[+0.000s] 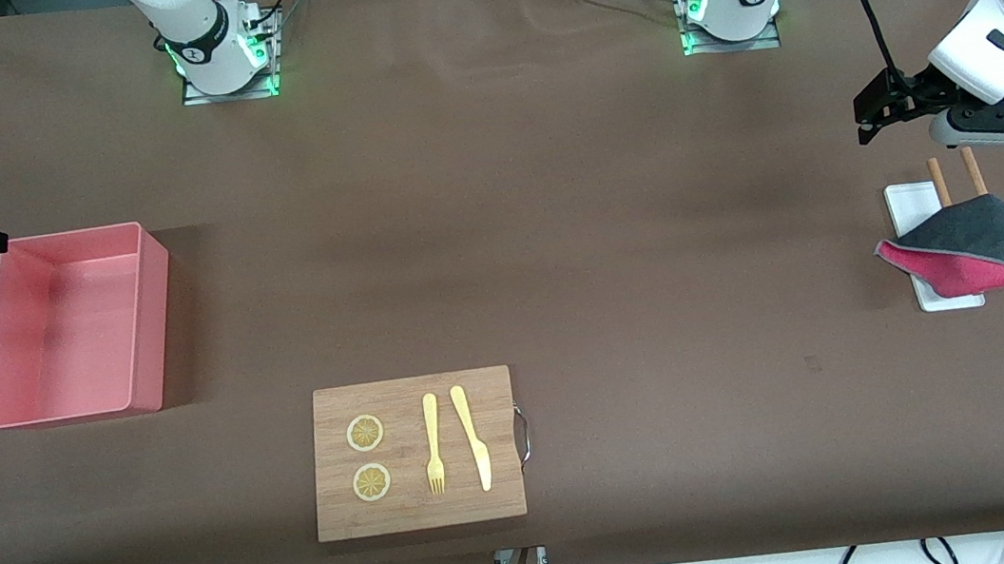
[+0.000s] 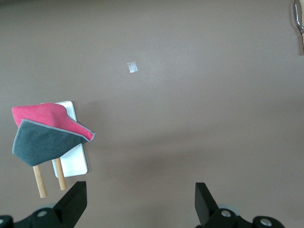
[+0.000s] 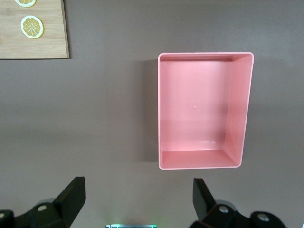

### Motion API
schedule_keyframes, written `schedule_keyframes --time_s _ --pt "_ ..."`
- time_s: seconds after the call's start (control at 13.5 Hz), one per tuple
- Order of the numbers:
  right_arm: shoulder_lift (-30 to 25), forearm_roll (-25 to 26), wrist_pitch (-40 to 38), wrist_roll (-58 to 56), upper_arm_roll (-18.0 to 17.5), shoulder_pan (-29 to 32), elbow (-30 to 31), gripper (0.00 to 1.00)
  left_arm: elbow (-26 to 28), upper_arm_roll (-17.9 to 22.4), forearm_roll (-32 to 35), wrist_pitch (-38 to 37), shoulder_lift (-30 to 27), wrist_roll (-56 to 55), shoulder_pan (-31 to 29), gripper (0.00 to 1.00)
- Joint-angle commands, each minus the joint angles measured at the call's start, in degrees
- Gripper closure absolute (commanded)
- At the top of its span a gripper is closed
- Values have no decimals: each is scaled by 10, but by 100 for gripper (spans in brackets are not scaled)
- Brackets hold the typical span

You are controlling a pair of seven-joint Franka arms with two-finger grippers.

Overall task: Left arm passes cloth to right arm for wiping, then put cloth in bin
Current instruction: 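Move the left gripper toward the pink-and-grey cloth on the wiper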

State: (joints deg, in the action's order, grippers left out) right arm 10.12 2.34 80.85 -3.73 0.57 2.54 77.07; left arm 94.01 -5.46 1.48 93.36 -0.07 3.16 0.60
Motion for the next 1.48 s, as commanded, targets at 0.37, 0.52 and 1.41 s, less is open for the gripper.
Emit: schedule_keyframes --time_s 0.37,0.52,1.41 --pt "2 -10 0 -8 -1 5 -8 0 -25 -3 -3 -18 12 -2 -2 0" --pt "2 -10 0 -8 -1 5 -8 0 -24 -3 -3 -19 12 -3 -2 0" --pt "2 -11 0 -8 -1 5 -8 0 -24 -4 -10 -53 11 -1 -2 0"
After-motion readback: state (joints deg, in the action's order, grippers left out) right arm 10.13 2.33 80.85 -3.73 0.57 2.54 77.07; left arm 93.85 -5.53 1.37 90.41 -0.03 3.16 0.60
